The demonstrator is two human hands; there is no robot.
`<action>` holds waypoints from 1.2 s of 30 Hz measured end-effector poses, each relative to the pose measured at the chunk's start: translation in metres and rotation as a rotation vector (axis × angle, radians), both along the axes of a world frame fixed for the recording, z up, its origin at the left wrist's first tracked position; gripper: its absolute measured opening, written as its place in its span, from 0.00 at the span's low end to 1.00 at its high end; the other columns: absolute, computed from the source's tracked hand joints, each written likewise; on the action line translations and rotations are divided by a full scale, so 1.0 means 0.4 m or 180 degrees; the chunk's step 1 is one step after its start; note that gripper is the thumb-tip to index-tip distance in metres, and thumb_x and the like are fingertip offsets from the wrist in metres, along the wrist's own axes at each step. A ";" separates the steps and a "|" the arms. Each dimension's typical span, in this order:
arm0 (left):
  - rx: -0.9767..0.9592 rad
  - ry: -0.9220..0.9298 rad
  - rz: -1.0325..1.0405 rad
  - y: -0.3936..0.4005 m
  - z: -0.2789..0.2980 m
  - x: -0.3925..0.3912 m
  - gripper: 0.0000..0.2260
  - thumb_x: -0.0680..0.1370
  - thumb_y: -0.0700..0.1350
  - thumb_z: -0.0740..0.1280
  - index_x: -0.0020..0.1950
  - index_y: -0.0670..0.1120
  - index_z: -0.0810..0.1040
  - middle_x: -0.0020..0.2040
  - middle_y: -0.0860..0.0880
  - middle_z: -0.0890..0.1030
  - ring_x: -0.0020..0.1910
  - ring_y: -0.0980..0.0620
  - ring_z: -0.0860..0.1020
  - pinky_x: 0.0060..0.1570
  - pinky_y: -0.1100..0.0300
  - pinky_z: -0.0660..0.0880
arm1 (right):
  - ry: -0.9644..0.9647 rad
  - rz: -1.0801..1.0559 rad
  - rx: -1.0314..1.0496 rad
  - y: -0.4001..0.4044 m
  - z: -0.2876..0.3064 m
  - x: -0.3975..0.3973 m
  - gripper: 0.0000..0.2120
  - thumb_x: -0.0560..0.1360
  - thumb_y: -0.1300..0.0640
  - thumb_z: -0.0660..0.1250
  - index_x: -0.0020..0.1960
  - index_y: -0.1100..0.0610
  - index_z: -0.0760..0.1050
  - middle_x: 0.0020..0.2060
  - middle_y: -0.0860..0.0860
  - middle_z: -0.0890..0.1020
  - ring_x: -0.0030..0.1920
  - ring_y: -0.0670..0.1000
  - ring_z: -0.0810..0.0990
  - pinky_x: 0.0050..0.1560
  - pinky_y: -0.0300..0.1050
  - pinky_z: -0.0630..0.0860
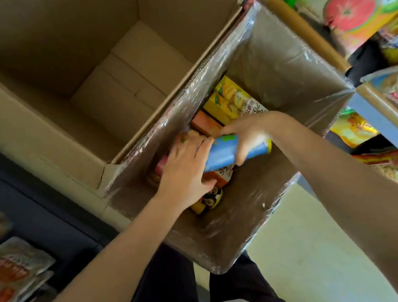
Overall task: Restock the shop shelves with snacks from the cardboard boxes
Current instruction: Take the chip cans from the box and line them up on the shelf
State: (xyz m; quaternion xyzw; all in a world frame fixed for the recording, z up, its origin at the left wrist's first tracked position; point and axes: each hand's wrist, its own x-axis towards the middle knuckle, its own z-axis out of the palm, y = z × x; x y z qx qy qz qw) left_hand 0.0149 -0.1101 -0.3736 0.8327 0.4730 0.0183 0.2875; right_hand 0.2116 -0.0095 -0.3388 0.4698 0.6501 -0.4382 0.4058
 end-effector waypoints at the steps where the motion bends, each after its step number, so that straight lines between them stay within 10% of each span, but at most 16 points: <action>1: -0.0136 0.0122 0.0051 -0.008 -0.005 0.004 0.42 0.65 0.56 0.77 0.74 0.45 0.67 0.65 0.44 0.76 0.60 0.41 0.77 0.58 0.47 0.73 | 0.0057 0.0107 -0.0028 -0.006 0.019 -0.020 0.32 0.65 0.49 0.78 0.66 0.46 0.70 0.55 0.49 0.76 0.51 0.53 0.76 0.53 0.51 0.77; 6: -0.1499 0.0487 0.1402 -0.007 0.019 -0.009 0.28 0.70 0.57 0.74 0.61 0.46 0.66 0.51 0.47 0.76 0.47 0.42 0.78 0.39 0.54 0.71 | 0.0308 -0.0272 0.1811 -0.081 0.017 -0.089 0.35 0.71 0.57 0.74 0.74 0.48 0.64 0.74 0.55 0.62 0.77 0.58 0.56 0.76 0.57 0.53; 9: -0.2297 0.0410 0.2042 0.009 0.015 -0.050 0.27 0.70 0.58 0.74 0.56 0.46 0.63 0.49 0.47 0.75 0.47 0.42 0.77 0.43 0.52 0.73 | 0.0149 -0.1198 0.2725 -0.124 -0.019 -0.094 0.30 0.74 0.58 0.70 0.73 0.55 0.63 0.73 0.58 0.65 0.75 0.61 0.62 0.72 0.57 0.63; 16: -0.2279 0.0655 0.1819 0.011 0.000 -0.077 0.31 0.72 0.60 0.72 0.65 0.45 0.64 0.56 0.44 0.77 0.52 0.41 0.79 0.47 0.50 0.76 | 0.0031 -0.1629 0.0052 -0.287 -0.216 -0.188 0.26 0.78 0.47 0.67 0.72 0.59 0.69 0.65 0.58 0.77 0.63 0.59 0.77 0.56 0.47 0.74; 26: -0.2358 0.0565 0.1847 0.032 -0.016 -0.087 0.30 0.69 0.61 0.74 0.62 0.46 0.69 0.51 0.49 0.74 0.47 0.46 0.75 0.42 0.53 0.72 | 0.0162 -0.1772 0.0115 -0.304 -0.321 -0.208 0.53 0.53 0.37 0.78 0.73 0.53 0.66 0.65 0.53 0.77 0.63 0.56 0.78 0.60 0.52 0.77; 30: -0.2926 -0.0491 0.2448 0.039 0.042 -0.063 0.29 0.57 0.60 0.75 0.54 0.50 0.80 0.48 0.49 0.84 0.44 0.50 0.83 0.48 0.50 0.82 | 0.0242 -0.1706 0.0026 -0.209 -0.123 -0.152 0.30 0.71 0.47 0.73 0.71 0.50 0.71 0.65 0.50 0.78 0.60 0.52 0.78 0.50 0.39 0.70; 36: -0.3969 -0.2345 0.2861 0.051 0.260 0.070 0.10 0.77 0.45 0.70 0.58 0.47 0.80 0.42 0.48 0.86 0.37 0.50 0.84 0.37 0.56 0.82 | 0.0623 -0.2868 0.0639 -0.156 0.214 0.064 0.20 0.75 0.43 0.71 0.62 0.53 0.79 0.52 0.49 0.81 0.53 0.55 0.80 0.46 0.42 0.72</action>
